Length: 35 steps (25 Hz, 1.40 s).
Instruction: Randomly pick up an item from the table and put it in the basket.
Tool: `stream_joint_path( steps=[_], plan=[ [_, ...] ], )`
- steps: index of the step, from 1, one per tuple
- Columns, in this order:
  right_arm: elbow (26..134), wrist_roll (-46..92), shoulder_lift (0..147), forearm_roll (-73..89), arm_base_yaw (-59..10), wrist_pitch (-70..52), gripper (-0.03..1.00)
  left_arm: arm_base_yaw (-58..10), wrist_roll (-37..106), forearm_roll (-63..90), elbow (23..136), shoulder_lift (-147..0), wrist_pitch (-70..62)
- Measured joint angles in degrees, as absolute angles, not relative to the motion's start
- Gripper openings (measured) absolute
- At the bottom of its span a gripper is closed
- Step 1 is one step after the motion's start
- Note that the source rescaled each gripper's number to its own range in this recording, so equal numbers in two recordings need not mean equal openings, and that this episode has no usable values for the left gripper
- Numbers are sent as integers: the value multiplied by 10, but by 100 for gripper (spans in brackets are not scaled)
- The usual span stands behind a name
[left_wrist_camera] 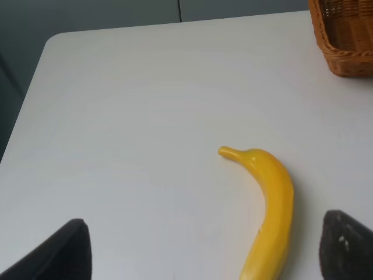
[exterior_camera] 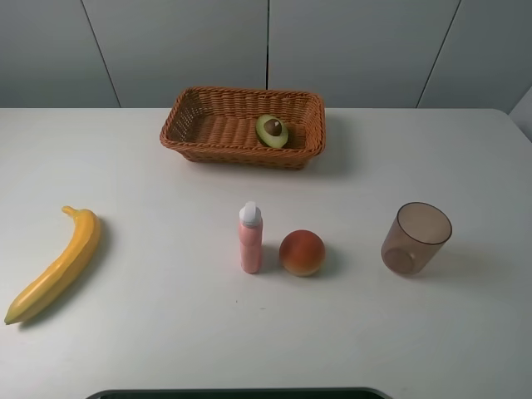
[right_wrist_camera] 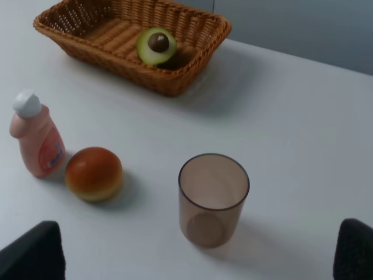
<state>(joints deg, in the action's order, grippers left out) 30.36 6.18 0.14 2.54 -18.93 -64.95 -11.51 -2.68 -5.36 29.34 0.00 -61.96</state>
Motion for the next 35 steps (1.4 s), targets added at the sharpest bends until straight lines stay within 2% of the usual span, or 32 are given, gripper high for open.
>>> stream_joint_path(
  steps=[14, 16, 21, 23, 35],
  plan=[
    [294, 49, -1, 25, -185, -630, 99, -115, -27, -54, 293, 0, -620],
    [294, 48, -1, 27, -158, -630, 99, -115, -26, -54, 293, 0, -620],
    [294, 48, -1, 37, -18, -629, 100, -115, -26, -54, 293, 0, -620],
    [294, 48, -1, 38, 12, -629, 100, -115, -26, -54, 293, 0, -620],
    [294, 48, -1, 38, 20, -629, 100, -115, -26, -54, 293, 0, -620]
  ],
)
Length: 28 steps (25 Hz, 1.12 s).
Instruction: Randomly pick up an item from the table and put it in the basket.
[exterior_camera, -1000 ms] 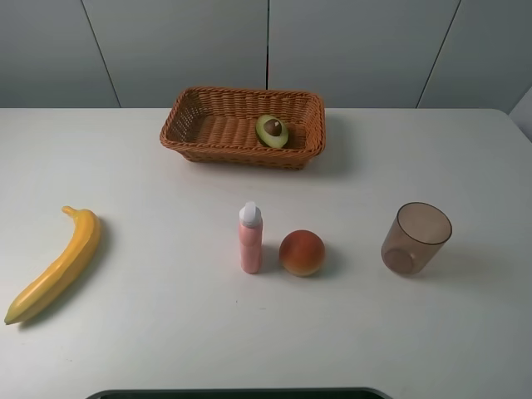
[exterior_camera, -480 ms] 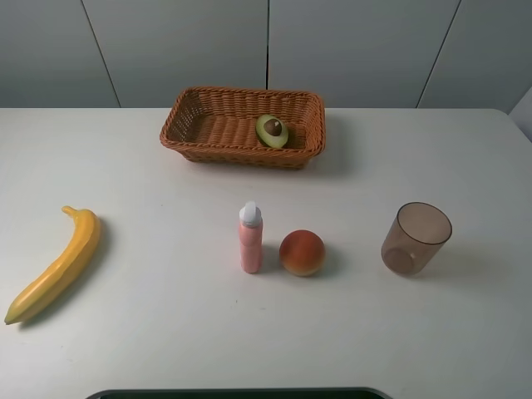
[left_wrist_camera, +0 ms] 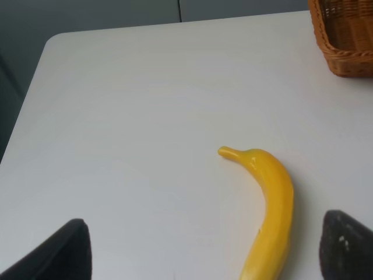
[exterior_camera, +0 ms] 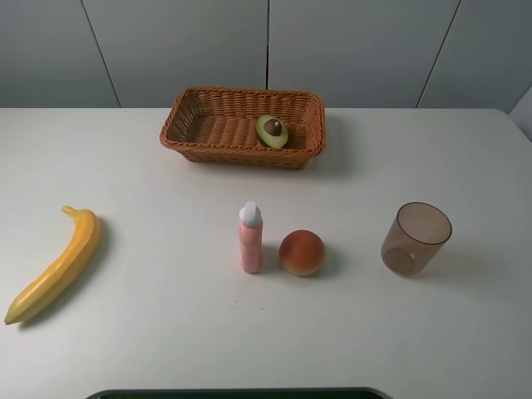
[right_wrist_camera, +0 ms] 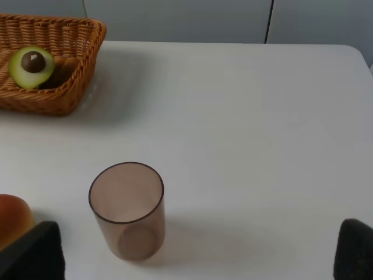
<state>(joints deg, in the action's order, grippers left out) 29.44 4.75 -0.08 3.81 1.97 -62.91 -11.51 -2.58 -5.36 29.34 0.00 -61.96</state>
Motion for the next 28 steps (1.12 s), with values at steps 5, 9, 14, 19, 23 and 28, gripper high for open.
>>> stream_joint_path(
  steps=[5, 9, 14, 19, 23, 28],
  plan=[
    [294, 48, -1, 38, 20, -628, 100, -115, -26, -54, 293, 0, -620],
    [294, 48, -1, 38, 20, -628, 100, -115, -26, -54, 293, 0, -620],
    [294, 48, -1, 38, 20, -628, 100, -115, -26, -54, 293, 0, -620],
    [294, 48, -1, 38, 20, -628, 100, -115, -26, -54, 293, 0, -620],
    [294, 48, -1, 38, 20, -628, 100, -115, -26, -54, 293, 0, -620],
    [294, 48, -1, 38, 20, -628, 100, -115, -26, -54, 293, 0, -620]
  ],
)
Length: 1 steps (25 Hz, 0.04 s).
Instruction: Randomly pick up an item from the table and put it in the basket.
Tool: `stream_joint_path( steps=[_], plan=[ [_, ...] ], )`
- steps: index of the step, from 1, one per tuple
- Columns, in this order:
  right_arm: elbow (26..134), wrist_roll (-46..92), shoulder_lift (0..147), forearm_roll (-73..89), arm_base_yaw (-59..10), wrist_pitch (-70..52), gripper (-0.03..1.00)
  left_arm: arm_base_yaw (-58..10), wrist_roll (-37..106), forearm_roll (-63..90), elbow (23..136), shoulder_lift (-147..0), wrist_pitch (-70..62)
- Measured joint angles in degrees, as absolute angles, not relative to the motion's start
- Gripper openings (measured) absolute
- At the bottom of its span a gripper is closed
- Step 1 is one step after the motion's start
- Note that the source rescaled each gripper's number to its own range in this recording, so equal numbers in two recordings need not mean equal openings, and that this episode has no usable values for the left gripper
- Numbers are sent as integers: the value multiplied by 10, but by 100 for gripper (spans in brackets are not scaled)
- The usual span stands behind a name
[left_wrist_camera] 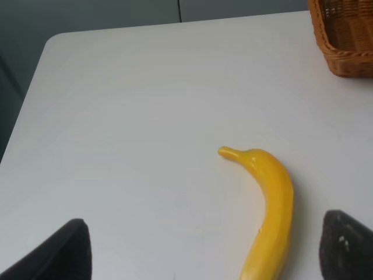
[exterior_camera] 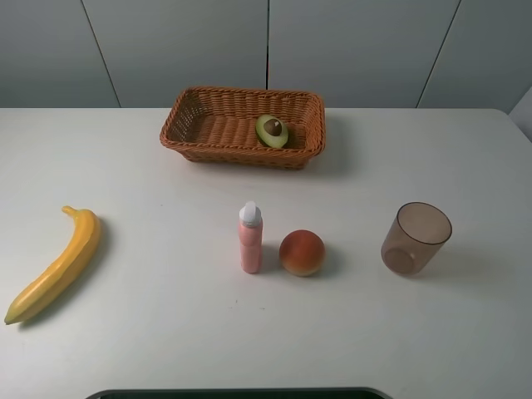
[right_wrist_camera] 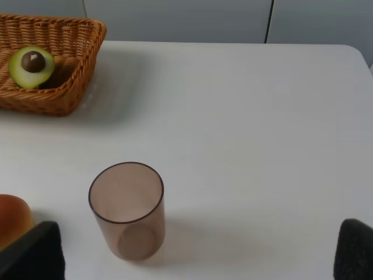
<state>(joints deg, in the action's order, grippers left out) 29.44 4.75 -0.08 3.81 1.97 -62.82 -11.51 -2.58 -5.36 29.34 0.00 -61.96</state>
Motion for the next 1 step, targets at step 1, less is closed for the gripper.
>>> stream_joint_path(
  steps=[1],
  plan=[
    [294, 48, -1, 38, 20, -628, 100, -115, -26, -54, 293, 0, -620]
  ],
)
